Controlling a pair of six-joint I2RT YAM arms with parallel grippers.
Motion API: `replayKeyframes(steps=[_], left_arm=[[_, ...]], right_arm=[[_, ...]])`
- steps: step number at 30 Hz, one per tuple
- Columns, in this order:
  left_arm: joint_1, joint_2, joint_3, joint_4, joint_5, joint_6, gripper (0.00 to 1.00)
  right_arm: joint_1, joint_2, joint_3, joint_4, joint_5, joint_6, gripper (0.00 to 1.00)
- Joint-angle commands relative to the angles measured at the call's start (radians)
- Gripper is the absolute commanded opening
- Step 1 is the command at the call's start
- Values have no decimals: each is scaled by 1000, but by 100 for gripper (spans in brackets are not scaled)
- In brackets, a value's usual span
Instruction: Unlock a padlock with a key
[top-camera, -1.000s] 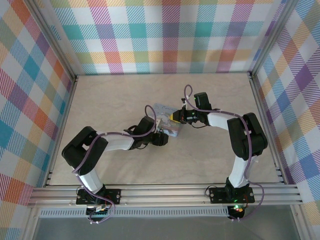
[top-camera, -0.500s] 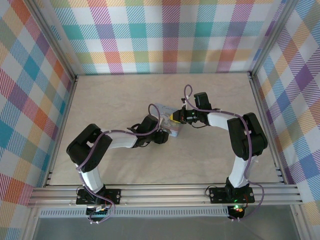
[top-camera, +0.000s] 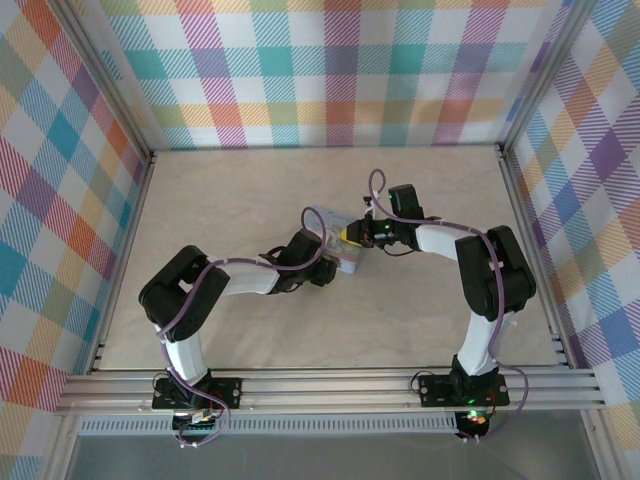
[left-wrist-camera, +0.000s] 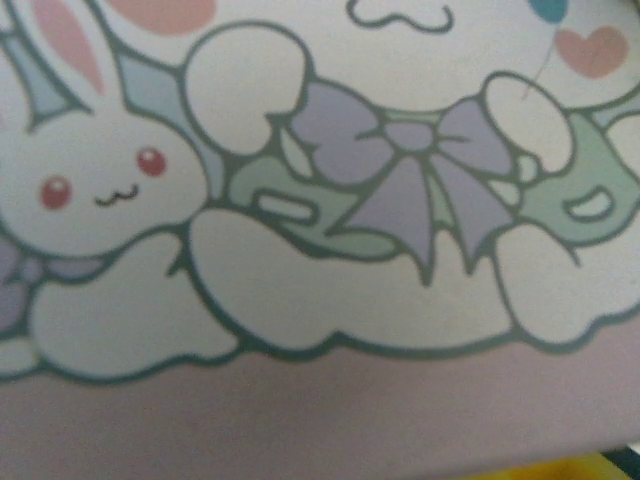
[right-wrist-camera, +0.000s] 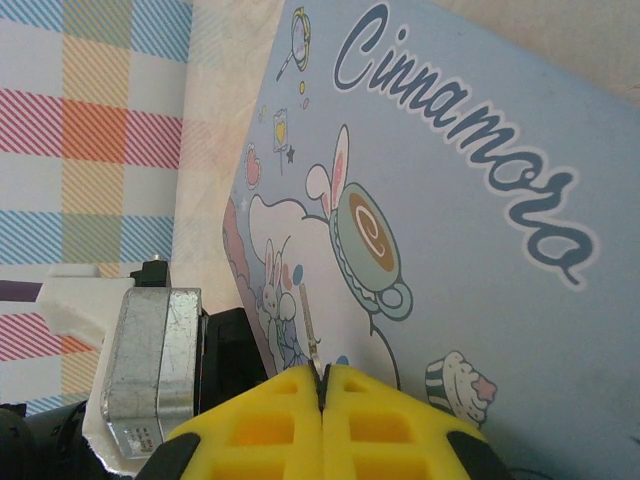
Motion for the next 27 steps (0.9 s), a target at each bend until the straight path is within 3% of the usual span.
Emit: replayKeyframes(steps=[1,18,27], left_arm=[[-25,22,33,20,15,15,44],[-37,2,54,-8,15,6,24],[-54,-40,99,-90,25,-55,22]], right_arm=[[7,1,-10,-82,39,-34,2],[7,-40,-10,-76,56,-34,1],[0,-137,3,-94,81,-47,1]])
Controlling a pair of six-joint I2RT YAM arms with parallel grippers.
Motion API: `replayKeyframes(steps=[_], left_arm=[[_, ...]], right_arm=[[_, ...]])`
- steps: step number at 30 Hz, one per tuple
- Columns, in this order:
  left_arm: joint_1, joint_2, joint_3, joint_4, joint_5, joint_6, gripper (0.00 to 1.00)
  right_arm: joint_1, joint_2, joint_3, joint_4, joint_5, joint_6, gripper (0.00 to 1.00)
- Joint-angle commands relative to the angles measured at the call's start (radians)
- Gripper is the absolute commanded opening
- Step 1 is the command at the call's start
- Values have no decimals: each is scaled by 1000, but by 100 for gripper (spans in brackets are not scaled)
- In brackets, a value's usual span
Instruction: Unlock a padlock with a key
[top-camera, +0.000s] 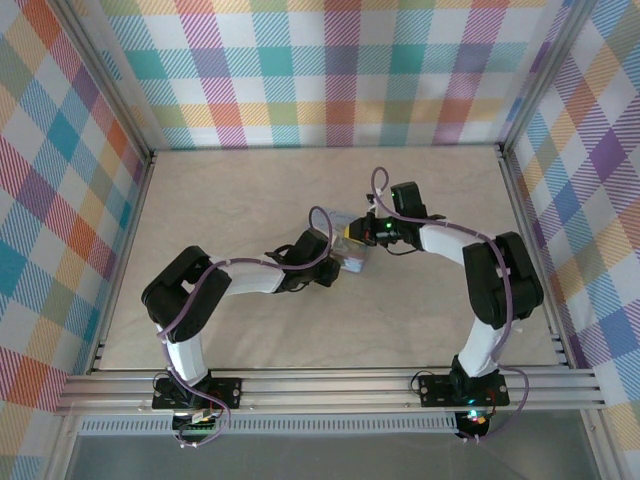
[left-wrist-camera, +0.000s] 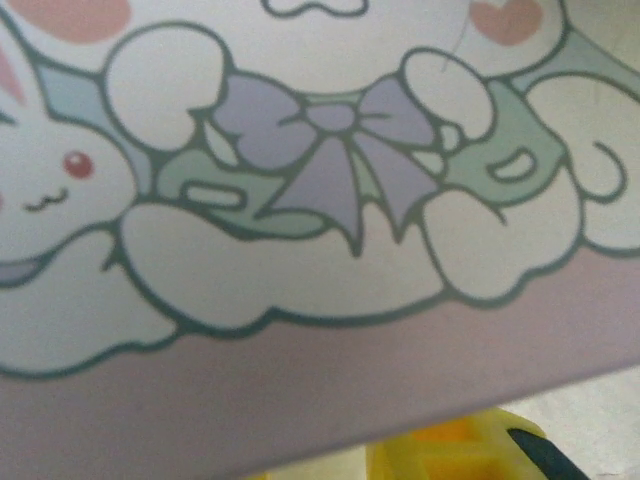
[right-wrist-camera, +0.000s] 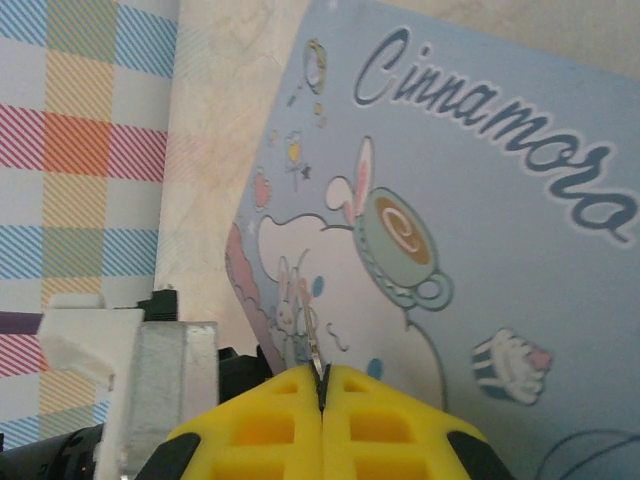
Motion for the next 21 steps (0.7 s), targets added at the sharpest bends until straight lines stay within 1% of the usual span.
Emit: replayKeyframes(steps=[1,5,10,16,21], left_arm=[[-16,-50,42,-31,23,-47,22],[-15,-65,53,-57,45,-96,22],[-16,-79,89,-128,70,-161,21],[-15,-84,138,-189,139,-236,21],[-16,-73,201,-269,165,-270,20]], right_arm=[[-3,-72,0,-33,16,-39,1],[-13,-138,-25,-58,33,-69,1],[-26,-244,-89,-88,64,-124,2],[-27,-366,-191,-110,75,-194,2],[-27,-467,-277,-132,84,-256,2]])
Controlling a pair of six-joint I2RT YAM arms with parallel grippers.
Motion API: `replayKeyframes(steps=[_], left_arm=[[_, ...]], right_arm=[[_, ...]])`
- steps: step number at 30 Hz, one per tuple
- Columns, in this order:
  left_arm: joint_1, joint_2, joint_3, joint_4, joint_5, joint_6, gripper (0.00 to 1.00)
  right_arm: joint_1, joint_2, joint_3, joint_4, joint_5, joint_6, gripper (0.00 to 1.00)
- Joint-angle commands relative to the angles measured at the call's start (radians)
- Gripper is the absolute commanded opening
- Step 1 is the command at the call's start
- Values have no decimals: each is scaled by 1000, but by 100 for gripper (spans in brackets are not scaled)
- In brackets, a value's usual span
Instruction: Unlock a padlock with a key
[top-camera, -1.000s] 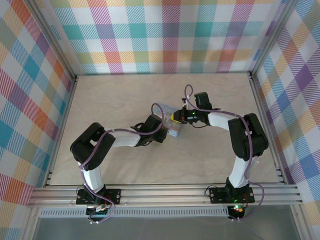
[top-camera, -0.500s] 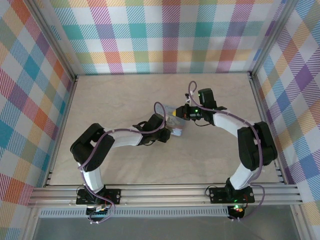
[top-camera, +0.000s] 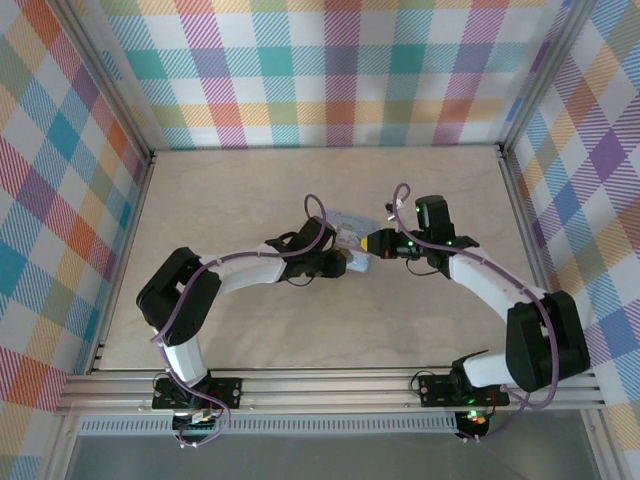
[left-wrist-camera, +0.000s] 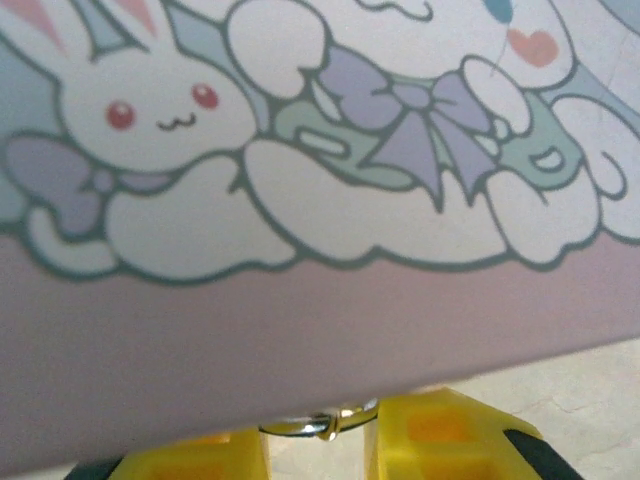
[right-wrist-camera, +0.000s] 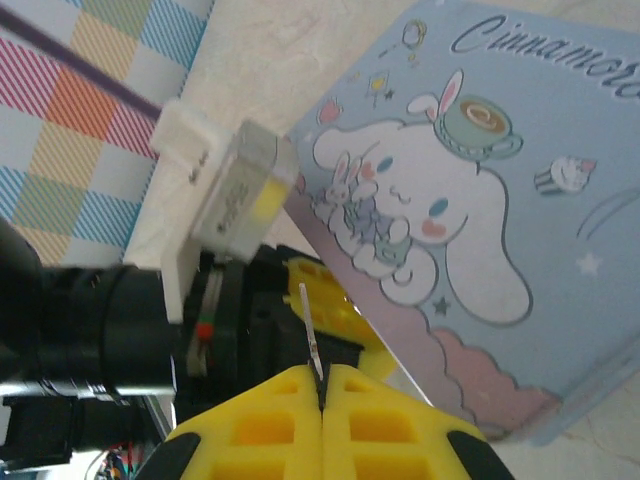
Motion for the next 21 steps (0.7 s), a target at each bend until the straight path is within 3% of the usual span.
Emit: replayKeyframes(steps=[1,12,21], left_arm=[[-14,-38,70,-52,45,-44,20],[-14,-11,179,-167,101,-161,16],[-14,12,237,-192,131,-224,16]], right_arm=[[-6,-75,-55,-27,5,-80,2],[3,-247,-271,93,23,-96,2],[59,-250,-348,164,76,-109,2]])
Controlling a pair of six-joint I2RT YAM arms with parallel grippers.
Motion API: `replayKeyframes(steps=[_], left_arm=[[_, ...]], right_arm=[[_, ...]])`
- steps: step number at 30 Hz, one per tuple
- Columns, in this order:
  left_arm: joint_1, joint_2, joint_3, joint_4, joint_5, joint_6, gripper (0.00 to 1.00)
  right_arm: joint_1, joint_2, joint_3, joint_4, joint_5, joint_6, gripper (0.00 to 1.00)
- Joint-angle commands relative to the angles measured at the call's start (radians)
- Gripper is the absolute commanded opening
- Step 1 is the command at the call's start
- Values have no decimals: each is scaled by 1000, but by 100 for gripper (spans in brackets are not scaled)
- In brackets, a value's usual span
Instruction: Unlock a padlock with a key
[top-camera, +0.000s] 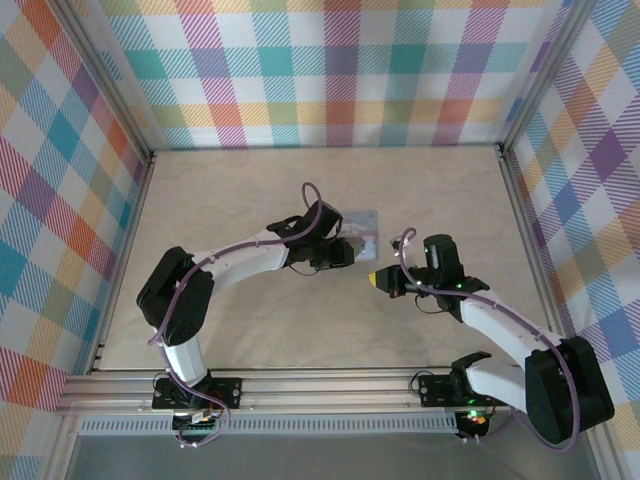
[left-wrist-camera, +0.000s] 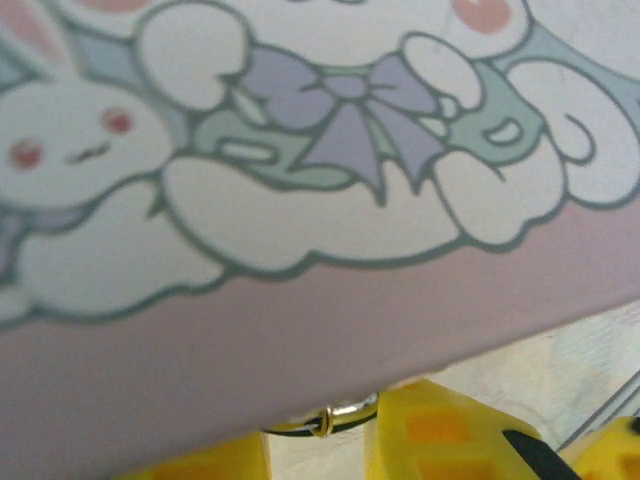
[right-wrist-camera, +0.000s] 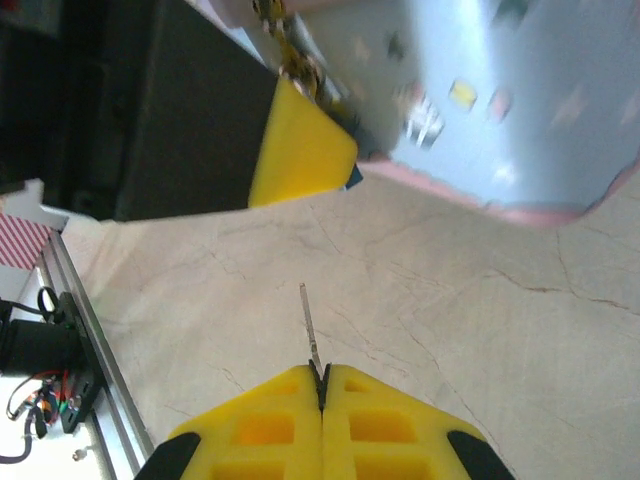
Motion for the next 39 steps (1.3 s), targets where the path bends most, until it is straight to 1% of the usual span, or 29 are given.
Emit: replayKeyframes(steps=[1,6,15,23,36,39], left_arm=[[-13,10,56,9,25,-35,16],[-13,18,66,-10,28,-61,16],[-11,28,74,-15,56,-82,16],[-3,40,83,-13,96,-108,16],[5,35,84,-16,118,-124,16],[7,32,83,-20,117,-125,16]], right_arm=[[20,1,-21,71,22,-32,2],[39,29,-47,134,30,-30,2],[46,103,-80,264,20,-32,2],[54,166,-106,374,36,-28,2],[54,265,-112,543,39,-35,2],[53,275,-113,560,33,-35,2]])
